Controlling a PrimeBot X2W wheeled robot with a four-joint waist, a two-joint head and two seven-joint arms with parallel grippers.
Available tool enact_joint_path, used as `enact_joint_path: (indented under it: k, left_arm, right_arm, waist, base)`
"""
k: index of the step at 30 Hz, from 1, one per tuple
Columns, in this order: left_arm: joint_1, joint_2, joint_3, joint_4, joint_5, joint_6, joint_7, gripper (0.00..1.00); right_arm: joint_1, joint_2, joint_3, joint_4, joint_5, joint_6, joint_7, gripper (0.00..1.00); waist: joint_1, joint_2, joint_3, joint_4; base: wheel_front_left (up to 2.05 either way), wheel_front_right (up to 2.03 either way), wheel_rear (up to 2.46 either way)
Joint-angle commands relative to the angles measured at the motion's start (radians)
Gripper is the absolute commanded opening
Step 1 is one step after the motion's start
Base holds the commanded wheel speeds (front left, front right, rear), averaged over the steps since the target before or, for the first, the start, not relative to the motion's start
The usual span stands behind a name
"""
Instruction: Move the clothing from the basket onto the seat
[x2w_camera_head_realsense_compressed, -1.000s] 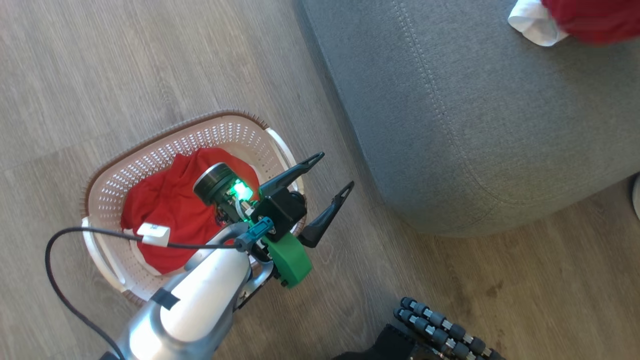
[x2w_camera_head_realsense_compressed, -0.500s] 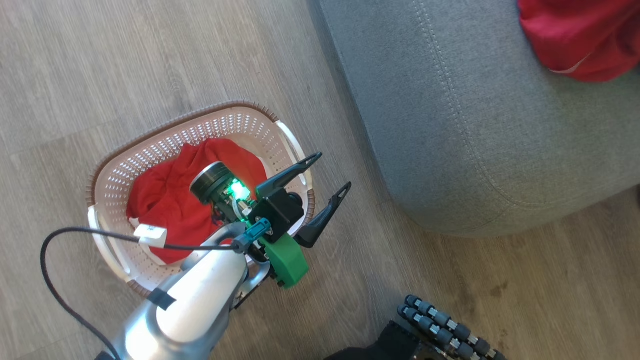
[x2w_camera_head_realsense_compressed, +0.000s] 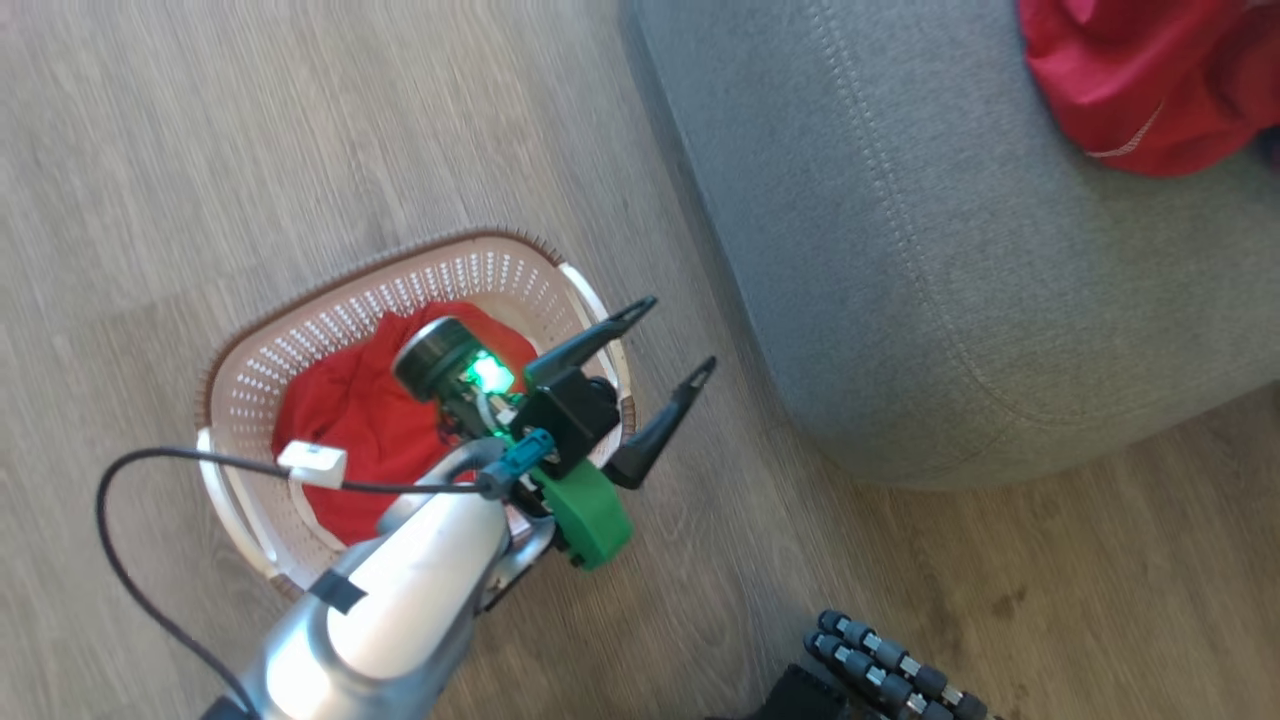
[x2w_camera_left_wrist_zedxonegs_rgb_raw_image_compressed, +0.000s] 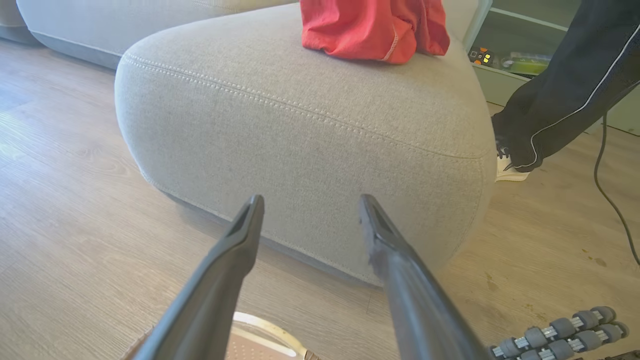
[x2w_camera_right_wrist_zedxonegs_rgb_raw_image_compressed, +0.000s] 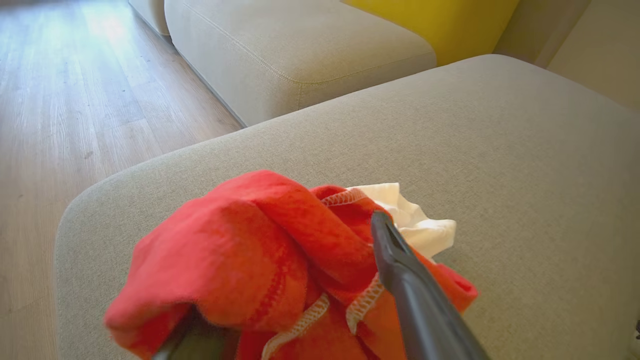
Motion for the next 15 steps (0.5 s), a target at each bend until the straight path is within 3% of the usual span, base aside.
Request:
enact_joint_path:
  k: [1,10,15]
  left_arm:
    - [0.005,-0.013,0.015,-0.032,0.001,-0.001,-0.005,1.0]
    - [0.049,-0.055,0.014,-0.023,-0.021,-0.001,-0.005,1.0]
    - [0.074,-0.087,0.025,-0.037,-0.029,-0.001,-0.005,1.0]
  right_arm:
    - [-0.027,-0.031,0.013,-0.024,0.004,0.007,0.004,1.0]
    - [-0.054,-0.067,0.086,-0.023,0.001,0.007,0.027,1.0]
    - [-0.076,-0.101,0.129,-0.022,-0.001,0.007,0.101,1.0]
  waist:
    - [0.0,0.0,-0.019,-0.002]
    - [0.0,0.0,-0.14,-0.011]
    - [0.0,0.0,-0.196,-0.012]
  base:
    - [0.0,0.0,0.0]
    - [0.0,0.0,0.0]
    - [0.0,0.0,0.0]
